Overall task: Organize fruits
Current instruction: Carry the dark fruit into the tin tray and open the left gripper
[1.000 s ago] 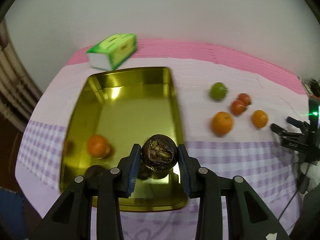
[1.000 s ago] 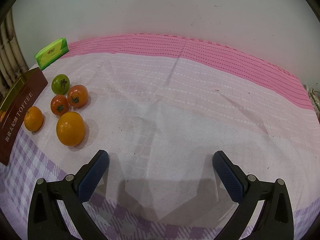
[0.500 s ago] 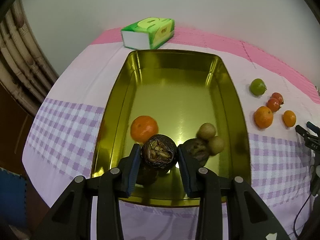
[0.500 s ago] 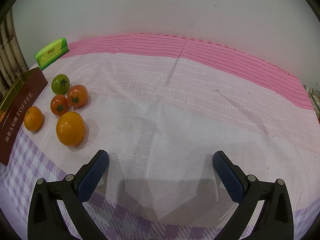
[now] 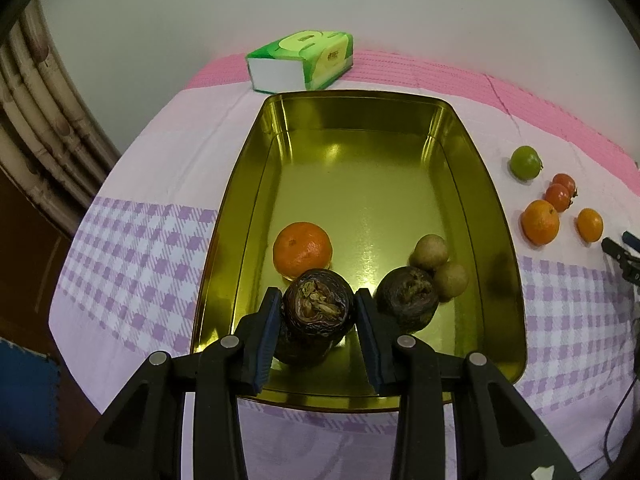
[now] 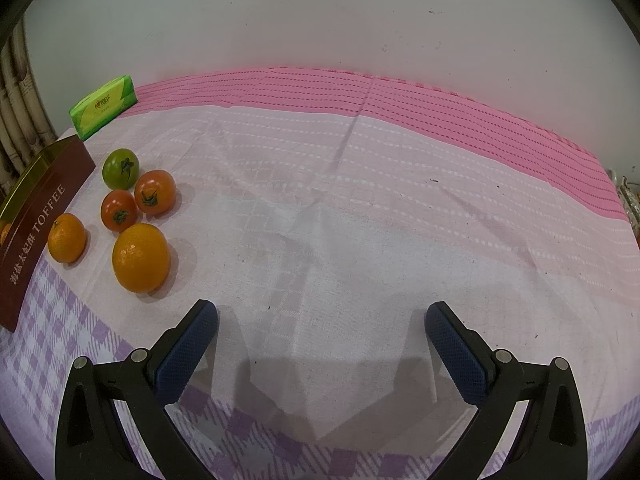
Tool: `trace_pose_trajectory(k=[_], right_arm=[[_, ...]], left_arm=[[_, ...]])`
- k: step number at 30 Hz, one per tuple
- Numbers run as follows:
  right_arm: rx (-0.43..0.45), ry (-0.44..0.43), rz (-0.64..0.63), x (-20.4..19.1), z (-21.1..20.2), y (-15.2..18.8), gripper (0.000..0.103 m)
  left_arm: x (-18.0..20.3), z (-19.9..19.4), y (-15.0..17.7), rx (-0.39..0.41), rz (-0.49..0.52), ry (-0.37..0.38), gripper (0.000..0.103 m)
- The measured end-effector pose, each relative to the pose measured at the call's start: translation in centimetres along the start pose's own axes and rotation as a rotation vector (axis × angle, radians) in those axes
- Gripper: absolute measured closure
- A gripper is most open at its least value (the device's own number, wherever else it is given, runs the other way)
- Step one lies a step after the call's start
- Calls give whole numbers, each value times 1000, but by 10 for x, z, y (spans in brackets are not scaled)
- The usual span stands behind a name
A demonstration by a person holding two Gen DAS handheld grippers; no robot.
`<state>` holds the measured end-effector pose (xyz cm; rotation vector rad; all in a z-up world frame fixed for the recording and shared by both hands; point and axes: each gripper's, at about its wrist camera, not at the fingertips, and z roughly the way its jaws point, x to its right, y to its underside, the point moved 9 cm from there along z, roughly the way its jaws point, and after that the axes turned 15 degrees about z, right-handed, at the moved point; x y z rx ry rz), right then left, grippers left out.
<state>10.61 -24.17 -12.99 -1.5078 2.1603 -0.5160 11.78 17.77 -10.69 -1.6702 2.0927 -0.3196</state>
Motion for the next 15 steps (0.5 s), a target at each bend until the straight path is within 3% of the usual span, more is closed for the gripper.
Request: trace_pose_trajectory(k=[15], right_arm=[[0, 5, 6, 1, 1, -1, 0]], left_arm=[[4, -1, 0, 11, 34, -32, 68]])
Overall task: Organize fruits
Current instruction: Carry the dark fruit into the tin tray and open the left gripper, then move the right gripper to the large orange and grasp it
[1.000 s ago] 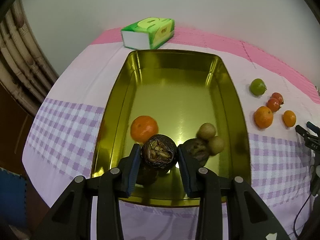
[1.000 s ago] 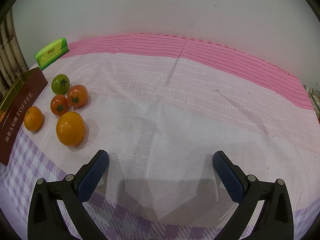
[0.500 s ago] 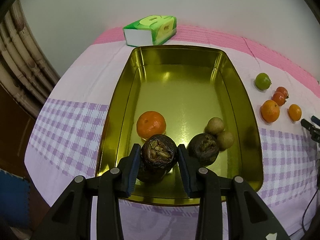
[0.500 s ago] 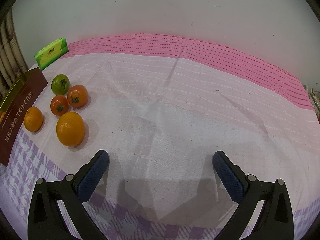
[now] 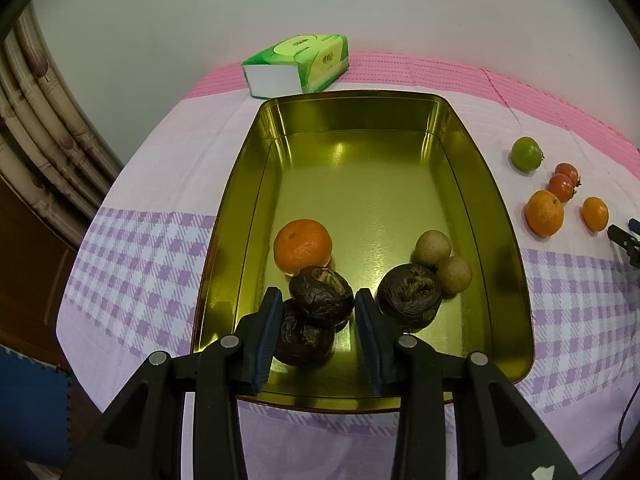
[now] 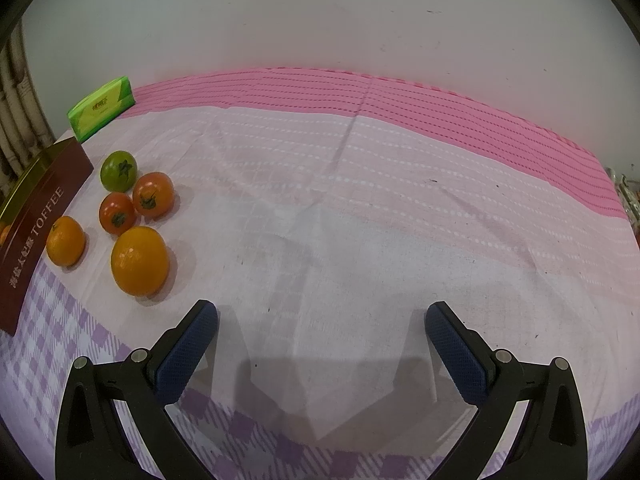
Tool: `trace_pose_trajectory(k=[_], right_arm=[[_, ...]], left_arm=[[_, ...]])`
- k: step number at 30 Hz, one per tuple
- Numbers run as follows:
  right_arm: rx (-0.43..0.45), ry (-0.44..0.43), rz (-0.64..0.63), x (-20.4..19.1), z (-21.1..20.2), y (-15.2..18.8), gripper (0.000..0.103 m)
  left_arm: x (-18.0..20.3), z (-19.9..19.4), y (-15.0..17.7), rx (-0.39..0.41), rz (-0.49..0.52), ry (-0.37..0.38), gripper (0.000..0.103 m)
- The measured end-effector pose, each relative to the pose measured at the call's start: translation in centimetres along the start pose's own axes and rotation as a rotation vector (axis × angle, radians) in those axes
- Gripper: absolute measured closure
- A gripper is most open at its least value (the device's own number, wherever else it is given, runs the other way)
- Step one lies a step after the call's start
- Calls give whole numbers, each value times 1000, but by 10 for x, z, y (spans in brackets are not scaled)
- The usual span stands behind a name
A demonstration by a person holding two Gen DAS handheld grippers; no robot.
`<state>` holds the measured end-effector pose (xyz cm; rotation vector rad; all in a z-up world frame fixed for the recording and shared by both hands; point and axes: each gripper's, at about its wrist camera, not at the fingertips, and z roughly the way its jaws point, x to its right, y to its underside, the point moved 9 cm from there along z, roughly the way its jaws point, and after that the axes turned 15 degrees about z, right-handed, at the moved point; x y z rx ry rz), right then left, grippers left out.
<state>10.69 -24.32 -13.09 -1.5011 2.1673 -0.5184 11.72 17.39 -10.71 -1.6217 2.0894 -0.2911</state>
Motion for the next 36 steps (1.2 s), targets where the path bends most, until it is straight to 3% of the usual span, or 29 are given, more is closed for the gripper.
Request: trace_pose_trajectory(k=[14, 29, 31, 36], right_arm=[[-16, -14, -24, -6, -1, 3, 0], [-67, -26, -72, -57, -2, 21, 0], [-63, -27, -79, -63, -2, 22, 2], [-44, -39, -95, -86, -2, 18, 22]], left_arm=[[1, -6, -1, 11, -7, 14, 61], [-1, -11, -5, 27, -17, 10, 46], [0, -11, -5, 26, -18, 13, 46], [0, -14, -6, 31, -21, 17, 45]])
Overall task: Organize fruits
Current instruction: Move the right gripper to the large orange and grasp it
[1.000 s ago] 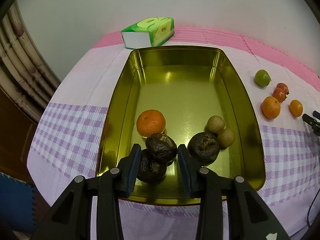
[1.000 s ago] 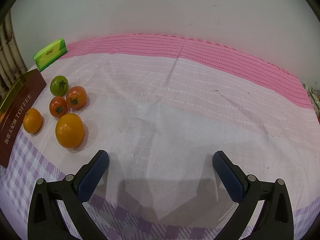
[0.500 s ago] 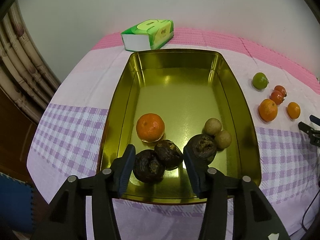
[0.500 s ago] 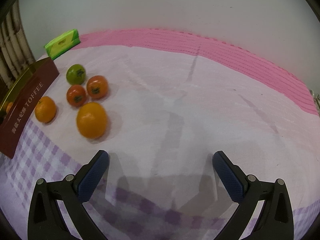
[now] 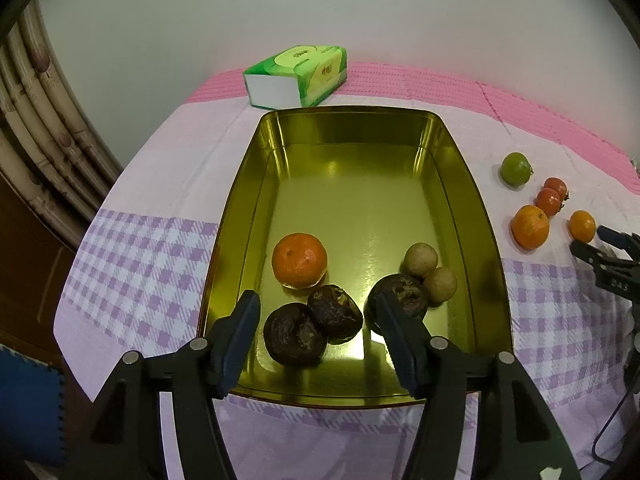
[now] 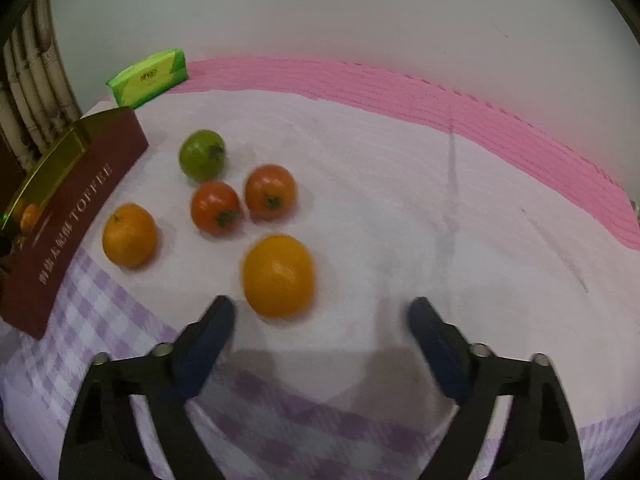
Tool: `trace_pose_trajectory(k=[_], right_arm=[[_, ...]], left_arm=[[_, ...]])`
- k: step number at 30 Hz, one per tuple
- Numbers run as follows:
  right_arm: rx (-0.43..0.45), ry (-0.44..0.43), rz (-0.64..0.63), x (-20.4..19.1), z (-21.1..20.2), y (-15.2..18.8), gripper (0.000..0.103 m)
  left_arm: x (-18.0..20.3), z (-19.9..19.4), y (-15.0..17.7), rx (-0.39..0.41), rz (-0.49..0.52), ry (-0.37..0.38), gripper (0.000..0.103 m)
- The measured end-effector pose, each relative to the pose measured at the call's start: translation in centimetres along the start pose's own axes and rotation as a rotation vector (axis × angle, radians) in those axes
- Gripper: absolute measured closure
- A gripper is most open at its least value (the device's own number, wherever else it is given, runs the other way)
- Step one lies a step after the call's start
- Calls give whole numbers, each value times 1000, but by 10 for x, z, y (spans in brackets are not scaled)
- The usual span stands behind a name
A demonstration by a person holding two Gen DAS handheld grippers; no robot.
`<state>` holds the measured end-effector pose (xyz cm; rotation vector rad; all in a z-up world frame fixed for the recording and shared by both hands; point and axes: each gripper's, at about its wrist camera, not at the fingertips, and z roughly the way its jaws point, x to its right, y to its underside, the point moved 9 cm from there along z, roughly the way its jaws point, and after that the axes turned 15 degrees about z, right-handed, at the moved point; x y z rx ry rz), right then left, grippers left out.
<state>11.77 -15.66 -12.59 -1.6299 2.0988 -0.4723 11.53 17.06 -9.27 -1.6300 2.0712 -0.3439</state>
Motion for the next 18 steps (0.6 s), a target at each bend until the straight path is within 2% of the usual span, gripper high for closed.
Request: trace_pose_trajectory(k=[4, 6, 11, 14, 18], right_arm=[[12, 9, -17, -13, 4, -7, 29], [13, 2, -15, -18, 5, -9, 39], [6, -19, -14, -24, 4, -9, 52], [4, -22, -18, -25, 1, -8, 66], [-9, -25, -18, -26, 0, -7, 68]], left_arm=[[0, -3, -2, 10, -7, 2, 40], [-1, -4, -2, 14, -11, 2, 37], [-3, -8, -4, 21, -21, 1, 31], [-7, -11, -6, 30, -31, -5, 27], [-13, -14, -6, 31, -57, -10, 18]])
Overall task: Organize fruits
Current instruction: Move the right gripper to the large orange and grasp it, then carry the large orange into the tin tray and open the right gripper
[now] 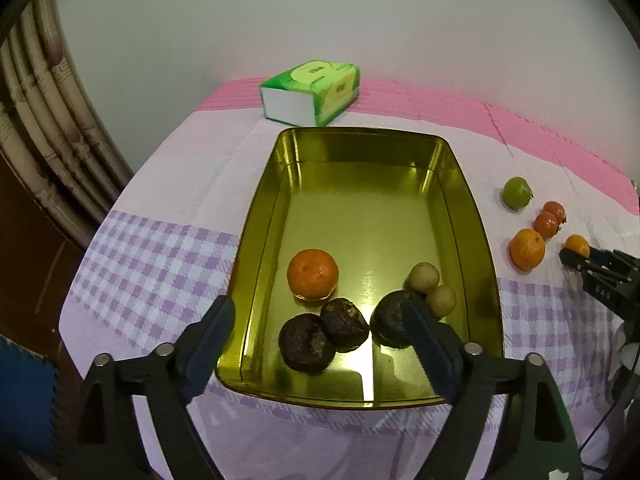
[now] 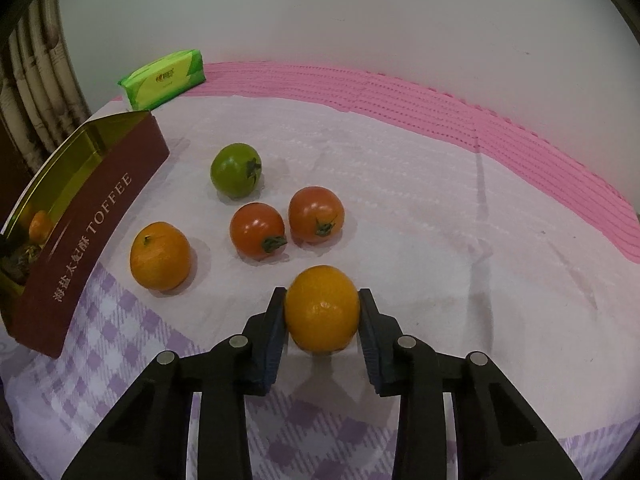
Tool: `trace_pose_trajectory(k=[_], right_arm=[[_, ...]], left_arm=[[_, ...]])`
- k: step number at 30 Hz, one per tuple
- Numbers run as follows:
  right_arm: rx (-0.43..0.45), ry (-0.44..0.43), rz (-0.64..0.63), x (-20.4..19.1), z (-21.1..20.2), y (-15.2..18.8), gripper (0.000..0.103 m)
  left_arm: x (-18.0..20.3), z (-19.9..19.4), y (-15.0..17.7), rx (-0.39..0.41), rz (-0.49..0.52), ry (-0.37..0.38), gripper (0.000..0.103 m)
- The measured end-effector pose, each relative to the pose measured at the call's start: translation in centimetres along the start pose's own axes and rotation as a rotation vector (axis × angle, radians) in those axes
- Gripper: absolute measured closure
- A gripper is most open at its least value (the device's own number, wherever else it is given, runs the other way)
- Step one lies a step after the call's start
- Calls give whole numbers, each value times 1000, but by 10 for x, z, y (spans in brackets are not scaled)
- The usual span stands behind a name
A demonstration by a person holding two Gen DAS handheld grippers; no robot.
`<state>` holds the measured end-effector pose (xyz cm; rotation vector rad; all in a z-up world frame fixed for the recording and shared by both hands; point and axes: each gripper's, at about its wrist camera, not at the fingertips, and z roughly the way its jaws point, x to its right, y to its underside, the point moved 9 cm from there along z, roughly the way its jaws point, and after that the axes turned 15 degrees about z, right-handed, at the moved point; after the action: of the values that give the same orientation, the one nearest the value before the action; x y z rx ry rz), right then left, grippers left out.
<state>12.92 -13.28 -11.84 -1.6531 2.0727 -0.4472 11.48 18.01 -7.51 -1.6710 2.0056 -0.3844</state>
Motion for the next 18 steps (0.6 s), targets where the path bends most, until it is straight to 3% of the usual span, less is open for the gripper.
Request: trace_pose_trajectory(k=[11, 18], right_arm=[[21, -35, -14, -21, -23, -3, 69], [47, -164, -77, -89, -51, -14, 69]], left_arm=[[-22, -9, -1, 10, -84, -8, 11], [-50, -18, 2, 11, -165, -39, 6]])
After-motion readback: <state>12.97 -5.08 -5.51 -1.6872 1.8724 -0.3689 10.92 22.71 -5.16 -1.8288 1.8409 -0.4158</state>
